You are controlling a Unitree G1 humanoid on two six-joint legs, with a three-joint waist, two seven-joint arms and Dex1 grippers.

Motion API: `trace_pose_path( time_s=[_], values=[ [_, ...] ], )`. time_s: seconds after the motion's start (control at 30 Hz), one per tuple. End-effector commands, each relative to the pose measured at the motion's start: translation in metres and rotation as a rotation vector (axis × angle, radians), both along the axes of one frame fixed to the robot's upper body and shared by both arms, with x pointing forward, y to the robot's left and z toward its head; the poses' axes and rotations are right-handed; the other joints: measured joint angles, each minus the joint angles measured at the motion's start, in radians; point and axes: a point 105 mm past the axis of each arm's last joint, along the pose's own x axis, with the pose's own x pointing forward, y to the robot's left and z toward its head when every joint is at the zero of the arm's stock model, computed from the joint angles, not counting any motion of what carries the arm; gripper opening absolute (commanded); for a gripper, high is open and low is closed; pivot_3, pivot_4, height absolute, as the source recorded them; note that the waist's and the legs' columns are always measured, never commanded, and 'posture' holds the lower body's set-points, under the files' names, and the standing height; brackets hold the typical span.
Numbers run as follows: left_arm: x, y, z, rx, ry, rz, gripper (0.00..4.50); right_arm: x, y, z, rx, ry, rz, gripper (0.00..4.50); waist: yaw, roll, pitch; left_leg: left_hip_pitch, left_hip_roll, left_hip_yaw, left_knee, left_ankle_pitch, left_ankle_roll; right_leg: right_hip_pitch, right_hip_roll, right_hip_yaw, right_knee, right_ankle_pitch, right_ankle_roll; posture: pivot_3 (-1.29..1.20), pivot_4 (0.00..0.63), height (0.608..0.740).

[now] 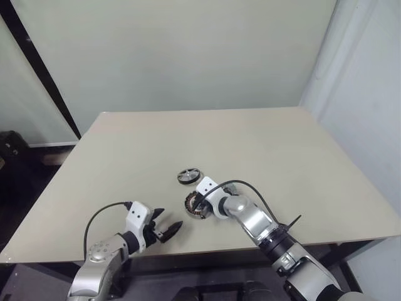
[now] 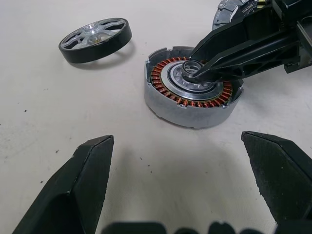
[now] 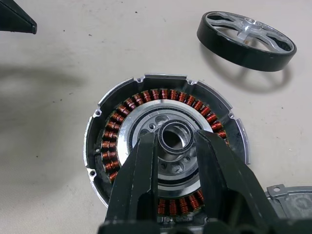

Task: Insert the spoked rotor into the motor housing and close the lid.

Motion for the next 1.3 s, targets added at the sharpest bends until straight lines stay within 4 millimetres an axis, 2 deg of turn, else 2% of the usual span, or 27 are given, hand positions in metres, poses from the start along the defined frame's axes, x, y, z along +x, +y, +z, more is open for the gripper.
trace_pose_path(
  time_s=[0.03,0.3,0.5,0.73,0.83,0.87,1.1,1.2,1.3],
  values=[
    [0.005,-0.001,0.010,0.006,-0.052,-0.008,4.50,0.006,0.002,0.013,0.018,-0.040,0.006,0.80,0.000,0.000,0.000,0.000,0.000,0.000,0.000,0.000,0.000,0.000,0.000,0.000,0.000,0.000,0.000,0.00,0.000,0.740],
    [0.006,-0.001,0.010,0.008,-0.055,-0.003,4.50,0.004,0.004,0.012,0.013,-0.033,0.024,0.80,0.000,0.000,0.000,0.010,0.000,0.000,-0.001,0.000,0.000,0.010,0.000,0.000,-0.001,-0.002,-0.002,0.00,0.000,0.740],
    [0.006,-0.001,0.010,0.007,-0.056,-0.004,4.50,0.003,0.005,0.012,0.013,-0.036,0.031,0.80,0.000,0.000,0.000,0.011,0.000,0.000,0.000,0.000,0.000,0.010,0.000,0.000,-0.001,-0.002,-0.002,0.00,0.000,0.740],
    [0.006,-0.001,0.010,0.008,-0.057,-0.006,4.50,0.003,0.006,0.012,0.014,-0.034,0.035,3.14,0.000,0.000,0.000,0.011,0.000,0.000,-0.001,0.000,0.000,0.010,0.000,0.000,-0.001,-0.002,-0.002,0.00,0.000,0.740],
    [0.007,-0.001,0.010,0.008,-0.059,-0.006,4.50,0.003,0.006,0.013,0.015,-0.039,0.035,4.28,0.000,0.000,0.000,0.011,0.000,0.000,-0.001,0.000,0.000,0.010,0.000,0.000,-0.001,-0.002,-0.002,0.00,0.000,0.740],
    [0.007,-0.001,0.010,0.007,-0.059,-0.005,4.50,0.003,0.006,0.014,0.018,-0.044,0.034,4.45,0.000,0.000,0.000,0.011,0.000,0.000,-0.001,0.000,0.000,0.010,0.000,0.000,-0.001,-0.002,-0.002,0.00,0.000,0.740],
    [0.007,-0.001,0.011,0.009,-0.060,-0.002,4.50,0.003,0.012,0.030,0.066,-0.073,0.049,4.45,0.000,0.000,0.000,0.011,0.000,0.000,-0.001,0.000,-0.001,0.010,0.000,0.000,-0.001,-0.002,-0.002,0.00,0.000,0.740],
    [0.007,-0.001,0.011,0.008,-0.060,-0.001,4.50,0.004,0.012,0.037,0.071,-0.107,0.050,3.83,0.000,0.000,0.000,0.011,0.000,0.000,-0.002,-0.001,-0.001,0.010,0.000,0.000,-0.001,-0.002,-0.002,0.00,0.000,0.740],
    [0.007,-0.001,0.011,0.006,-0.061,-0.002,4.50,0.009,0.007,0.039,0.012,-0.174,0.047,2.76,0.000,0.000,0.000,0.011,0.000,0.000,-0.002,-0.001,-0.001,0.010,0.000,0.000,-0.001,-0.002,-0.002,0.00,0.000,0.740]
  ],
)
